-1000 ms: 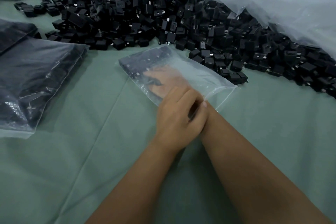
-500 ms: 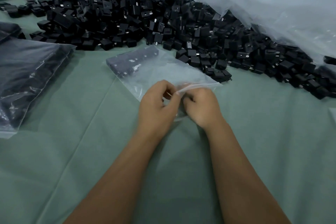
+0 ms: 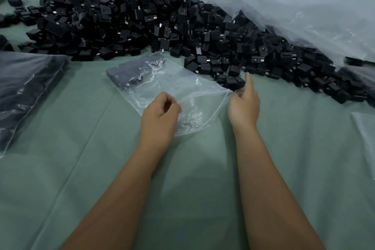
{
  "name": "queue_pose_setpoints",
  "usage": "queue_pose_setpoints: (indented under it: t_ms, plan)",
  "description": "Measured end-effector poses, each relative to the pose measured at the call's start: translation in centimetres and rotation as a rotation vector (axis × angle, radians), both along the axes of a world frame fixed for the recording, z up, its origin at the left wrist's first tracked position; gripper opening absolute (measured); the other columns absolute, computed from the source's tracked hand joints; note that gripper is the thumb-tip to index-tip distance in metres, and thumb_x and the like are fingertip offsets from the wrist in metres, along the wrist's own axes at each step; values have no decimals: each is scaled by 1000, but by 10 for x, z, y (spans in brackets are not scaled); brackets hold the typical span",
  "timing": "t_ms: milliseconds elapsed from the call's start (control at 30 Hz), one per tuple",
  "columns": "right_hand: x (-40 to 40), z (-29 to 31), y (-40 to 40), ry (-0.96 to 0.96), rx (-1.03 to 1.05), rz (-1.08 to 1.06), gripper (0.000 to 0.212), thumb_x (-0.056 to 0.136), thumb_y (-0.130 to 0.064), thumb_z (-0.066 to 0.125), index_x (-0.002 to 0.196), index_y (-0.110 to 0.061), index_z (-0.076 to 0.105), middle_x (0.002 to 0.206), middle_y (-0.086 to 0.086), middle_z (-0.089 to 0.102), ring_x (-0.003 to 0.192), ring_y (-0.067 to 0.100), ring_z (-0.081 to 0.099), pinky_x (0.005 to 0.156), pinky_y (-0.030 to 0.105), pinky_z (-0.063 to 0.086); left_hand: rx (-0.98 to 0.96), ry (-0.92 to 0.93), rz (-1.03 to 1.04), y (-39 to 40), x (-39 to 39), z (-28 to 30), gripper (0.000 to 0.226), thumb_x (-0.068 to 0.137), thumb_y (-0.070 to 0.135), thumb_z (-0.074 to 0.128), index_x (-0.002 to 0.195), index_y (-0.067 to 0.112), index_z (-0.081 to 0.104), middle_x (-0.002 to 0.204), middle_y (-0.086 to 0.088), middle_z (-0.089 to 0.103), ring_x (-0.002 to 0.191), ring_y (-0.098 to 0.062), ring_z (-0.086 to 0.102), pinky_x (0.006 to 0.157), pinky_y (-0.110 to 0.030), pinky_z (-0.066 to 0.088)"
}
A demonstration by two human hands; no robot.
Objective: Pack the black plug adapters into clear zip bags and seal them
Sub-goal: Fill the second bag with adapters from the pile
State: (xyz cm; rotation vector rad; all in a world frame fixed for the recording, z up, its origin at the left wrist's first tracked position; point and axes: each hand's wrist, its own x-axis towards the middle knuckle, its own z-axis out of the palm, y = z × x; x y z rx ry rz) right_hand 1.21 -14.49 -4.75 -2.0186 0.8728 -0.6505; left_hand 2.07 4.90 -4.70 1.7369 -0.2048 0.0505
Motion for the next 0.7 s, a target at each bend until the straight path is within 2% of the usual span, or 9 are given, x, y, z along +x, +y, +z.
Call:
queue_pose_setpoints:
  t_ms: [100, 200, 267, 333, 400, 433, 533, 633, 700]
  plan:
    - [4, 3, -1, 202, -172, 74, 74, 89, -20, 45, 150, -44, 11, 113, -2, 35, 108, 21, 41, 99, 34, 32, 22, -6, -6, 0, 0, 0, 11, 84, 15, 58, 74, 11, 55, 61, 8, 50, 54, -6, 40, 49, -14, 34]
    - [8, 2, -2, 295, -251, 96, 68, 89, -23, 47, 148, -45, 22, 118, -1, 33, 109, 19, 36, 90, 30, 24, 36, -4, -8, 0, 0, 0, 11, 84, 15, 58, 75, 11, 55, 58, 12, 48, 53, -5, 39, 49, -13, 34]
    - [6, -2, -2, 190, -244, 50, 57, 86, -19, 53, 138, -38, 41, 115, -3, 33, 106, 18, 41, 89, 27, 28, 36, 3, -21, 1, -1, 1, 10, 84, 16, 58, 75, 11, 56, 59, 12, 49, 53, -5, 39, 51, -14, 35]
    - [3, -4, -3, 4, -123, -25, 38, 82, -12, 57, 117, -29, 57, 112, -7, 35, 96, 17, 51, 79, 24, 38, 35, 13, -35, 1, -2, 1, 9, 84, 17, 57, 76, 12, 57, 63, 8, 52, 55, -7, 40, 55, -20, 37]
    - [0, -4, -3, -70, -45, -71, 24, 80, -9, 60, 99, -25, 57, 111, -7, 43, 90, 19, 56, 70, 25, 41, 30, 22, -40, 1, -2, 2, 9, 84, 16, 57, 76, 12, 58, 67, 2, 56, 56, -8, 41, 58, -25, 37]
    - [-1, -5, -4, -77, -32, -79, 21, 80, -10, 60, 95, -25, 56, 109, -7, 48, 92, 19, 57, 70, 27, 42, 30, 23, -39, 1, -2, 3, 9, 84, 15, 57, 76, 12, 58, 68, -1, 57, 57, -8, 42, 58, -26, 38]
    - [0, -2, -1, -55, -46, -53, 28, 81, -17, 60, 107, -25, 55, 106, -6, 60, 106, 22, 53, 80, 34, 46, 40, 24, -44, 2, -3, 3, 9, 84, 16, 57, 75, 14, 58, 75, -8, 61, 58, -7, 43, 59, -26, 39]
    - [4, -4, -1, 215, -306, 48, 51, 89, -33, 55, 139, -34, 41, 127, -3, 52, 116, 26, 42, 93, 35, 34, 30, 32, -52, 2, -3, 3, 10, 83, 20, 55, 74, 16, 57, 81, -9, 64, 63, -9, 47, 63, -29, 42]
    - [6, -3, -1, 288, -358, 63, 49, 92, -36, 52, 139, -35, 41, 132, 0, 47, 118, 26, 39, 95, 34, 30, 33, 36, -47, 2, -3, 3, 10, 83, 19, 56, 73, 17, 57, 81, -9, 64, 63, -9, 48, 64, -30, 42]
